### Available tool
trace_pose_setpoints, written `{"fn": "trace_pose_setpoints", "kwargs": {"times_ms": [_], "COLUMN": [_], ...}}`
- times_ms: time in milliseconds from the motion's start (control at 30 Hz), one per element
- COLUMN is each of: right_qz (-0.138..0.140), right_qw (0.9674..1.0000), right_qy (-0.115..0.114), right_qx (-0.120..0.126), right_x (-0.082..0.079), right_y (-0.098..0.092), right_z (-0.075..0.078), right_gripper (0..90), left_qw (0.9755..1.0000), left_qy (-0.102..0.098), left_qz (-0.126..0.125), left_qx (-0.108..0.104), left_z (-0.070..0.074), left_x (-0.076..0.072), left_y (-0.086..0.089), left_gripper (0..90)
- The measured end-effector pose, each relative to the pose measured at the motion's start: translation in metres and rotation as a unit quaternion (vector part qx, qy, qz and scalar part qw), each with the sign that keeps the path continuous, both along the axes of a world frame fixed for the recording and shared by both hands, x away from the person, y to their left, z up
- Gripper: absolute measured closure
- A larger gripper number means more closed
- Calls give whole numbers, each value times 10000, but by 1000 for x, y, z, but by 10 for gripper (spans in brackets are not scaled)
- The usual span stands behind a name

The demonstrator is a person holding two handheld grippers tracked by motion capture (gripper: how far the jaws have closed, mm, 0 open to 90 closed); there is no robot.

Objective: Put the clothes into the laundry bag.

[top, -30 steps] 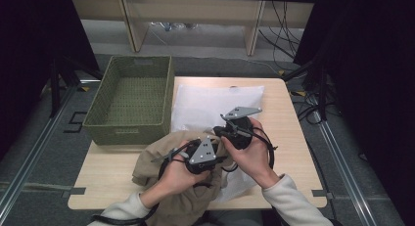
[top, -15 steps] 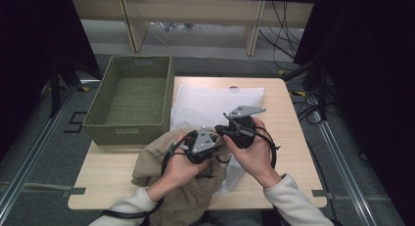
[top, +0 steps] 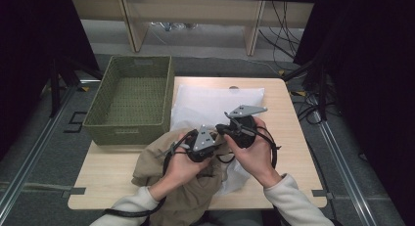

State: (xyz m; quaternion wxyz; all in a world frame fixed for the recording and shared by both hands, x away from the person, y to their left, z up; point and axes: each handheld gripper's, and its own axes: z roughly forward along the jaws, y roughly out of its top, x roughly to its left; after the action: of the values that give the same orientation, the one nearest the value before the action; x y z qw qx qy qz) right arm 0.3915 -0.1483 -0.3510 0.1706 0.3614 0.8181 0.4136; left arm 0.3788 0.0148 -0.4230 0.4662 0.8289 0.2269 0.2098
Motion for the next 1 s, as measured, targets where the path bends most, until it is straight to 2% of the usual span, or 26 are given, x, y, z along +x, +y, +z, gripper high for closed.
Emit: {"fn": "trace_pose_setpoints", "kwargs": {"times_ms": [67,100,200,233,267,300,367,400,433,467,500,533,567,600,667,700,733,767,800,900,967,1000], "right_qz": [4,60,-4,94,-18,-8,-41,-68,-43,-3,-19,26,-112,-128,-102,-81,-103,-43,-67,-106,-104,-88], "right_qw": [10000,10000,9999,9999,9998,10000,9999,9997,9998,9997,9998,9999,9995,9994,9995,9994,9994,9995,9994,9991,9992,9993], "right_qy": [2,22,135,41,182,67,122,254,187,226,188,141,278,330,283,317,339,287,312,392,389,343], "right_qx": [47,76,53,30,51,-34,-15,14,21,38,36,6,72,7,-24,-70,-59,-93,-93,-83,-64,-106], "right_x": [-2,-1,-1,2,2,4,5,4,5,6,6,8,5,5,5,5,5,7,7,7,6,7], "right_y": [1,1,2,1,1,0,0,0,0,0,0,-1,1,0,0,0,1,0,0,1,2,1], "right_z": [1,1,-2,-4,-5,-7,-8,-8,-9,-9,-10,-10,-10,-9,-9,-9,-10,-10,-11,-11,-11,-12], "right_gripper": [898,898,898,898,898,898,898,898,898,898,898,898,898,898,898,898,898,898,898,897,898,898], "left_qw": [10000,9998,9996,9992,9993,9991,9989,9987,9983,9980,9981,9980,9981,9983,9988,9991,9993,9995,9996,9997,9991,9991], "left_qy": [15,28,99,81,156,170,115,92,104,44,-81,-117,-163,-223,-279,-334,-275,-260,-193,-6,-7,5], "left_qz": [-45,-124,-273,-361,-345,-374,-388,-422,-401,-396,-316,-299,-271,-258,-233,-152,-65,-106,-146,-250,-377,-349], "left_qx": [23,155,35,132,-26,-108,-240,-284,-401,-482,-520,-537,-535,-466,-332,-233,-228,-168,-173,31,204,225], "left_z": [-4,-7,-15,-14,-14,-12,-5,-1,5,11,16,22,26,30,33,34,33,32,30,21,13,8], "left_x": [1,1,0,0,-3,-6,-12,-16,-20,-23,-26,-30,-32,-33,-31,-28,-25,-22,-19,-10,-3,-3], "left_y": [-4,-5,-7,-6,-5,-3,4,9,14,20,27,33,39,45,55,60,64,67,69,68,64,61], "left_gripper": [838,814,690,635,580,544,481,450,422,397,385,361,339,314,248,229,214,196,177,131,149,159]}}
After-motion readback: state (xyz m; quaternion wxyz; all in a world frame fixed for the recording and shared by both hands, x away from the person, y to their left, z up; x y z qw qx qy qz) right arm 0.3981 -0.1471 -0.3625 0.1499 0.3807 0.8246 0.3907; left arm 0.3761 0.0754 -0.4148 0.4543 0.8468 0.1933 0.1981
